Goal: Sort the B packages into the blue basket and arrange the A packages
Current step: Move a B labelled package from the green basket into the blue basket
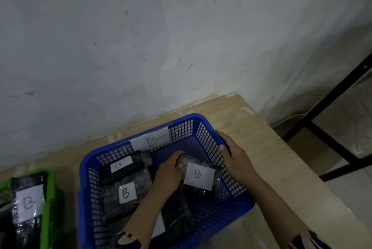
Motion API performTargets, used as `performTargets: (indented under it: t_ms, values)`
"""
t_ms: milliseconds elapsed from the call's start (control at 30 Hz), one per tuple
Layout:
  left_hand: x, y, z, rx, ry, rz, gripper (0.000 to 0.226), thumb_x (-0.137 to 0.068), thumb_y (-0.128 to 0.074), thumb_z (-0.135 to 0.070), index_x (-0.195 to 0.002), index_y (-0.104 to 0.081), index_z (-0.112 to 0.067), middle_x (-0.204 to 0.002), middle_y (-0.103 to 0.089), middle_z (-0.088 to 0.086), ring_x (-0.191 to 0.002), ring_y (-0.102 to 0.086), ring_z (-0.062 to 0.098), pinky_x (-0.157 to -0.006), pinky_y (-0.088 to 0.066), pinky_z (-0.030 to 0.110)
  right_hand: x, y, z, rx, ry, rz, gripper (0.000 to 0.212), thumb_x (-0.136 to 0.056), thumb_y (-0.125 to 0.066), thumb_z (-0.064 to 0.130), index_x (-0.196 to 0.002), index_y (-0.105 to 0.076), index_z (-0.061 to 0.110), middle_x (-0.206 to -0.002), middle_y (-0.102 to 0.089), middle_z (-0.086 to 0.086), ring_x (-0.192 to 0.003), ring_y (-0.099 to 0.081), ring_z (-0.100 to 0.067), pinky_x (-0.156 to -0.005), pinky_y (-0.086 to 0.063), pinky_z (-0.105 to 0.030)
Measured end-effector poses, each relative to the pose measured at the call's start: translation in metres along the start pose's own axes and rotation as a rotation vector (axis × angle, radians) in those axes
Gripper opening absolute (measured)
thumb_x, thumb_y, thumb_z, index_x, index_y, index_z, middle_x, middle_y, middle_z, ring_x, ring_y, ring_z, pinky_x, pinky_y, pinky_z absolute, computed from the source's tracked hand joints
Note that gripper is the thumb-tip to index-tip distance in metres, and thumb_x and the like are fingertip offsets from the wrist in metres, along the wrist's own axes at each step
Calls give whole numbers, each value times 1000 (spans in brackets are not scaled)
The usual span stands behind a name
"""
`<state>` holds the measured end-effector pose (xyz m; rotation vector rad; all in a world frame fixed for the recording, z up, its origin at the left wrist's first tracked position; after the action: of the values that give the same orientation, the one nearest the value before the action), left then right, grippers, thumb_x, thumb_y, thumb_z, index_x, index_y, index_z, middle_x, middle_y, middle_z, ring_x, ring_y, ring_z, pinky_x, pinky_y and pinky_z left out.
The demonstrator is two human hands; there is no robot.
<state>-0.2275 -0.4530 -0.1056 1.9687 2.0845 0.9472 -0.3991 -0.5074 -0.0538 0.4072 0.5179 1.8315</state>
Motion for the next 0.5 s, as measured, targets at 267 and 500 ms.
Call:
performTargets:
  t_ms: [267,500]
  values:
    - [-12,-15,-15,-109,-88,117,43,-97,-36,-16,-138,-31,-29,-146,-38,4,-129,-40,22,-112,-29,35,0,1,0,20,3,-40,40,-97,-34,20,-137,-35,20,-138,-47,0,-118,-45,-10,-95,-36,-22]
    - [5,-16,-2,-545,-7,-17,47,-86,-45,-52,-125,-43,-25,-132,-44,2,-124,-38,25,-101,-29,41,2,0,1,9,5,-37,40,-97,-34,24,-137,-34,25,-125,-45,15,-114,-43,-2,-93,-35,-19]
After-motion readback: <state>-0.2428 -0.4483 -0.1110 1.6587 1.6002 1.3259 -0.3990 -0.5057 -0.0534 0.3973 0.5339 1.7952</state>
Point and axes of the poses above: each hand's wrist, its own x-axis away from the middle knuckle, its own y-axis out of the back of the hand, z = x × y, the point moved 8 cm from there along -x, towards the middle knuckle
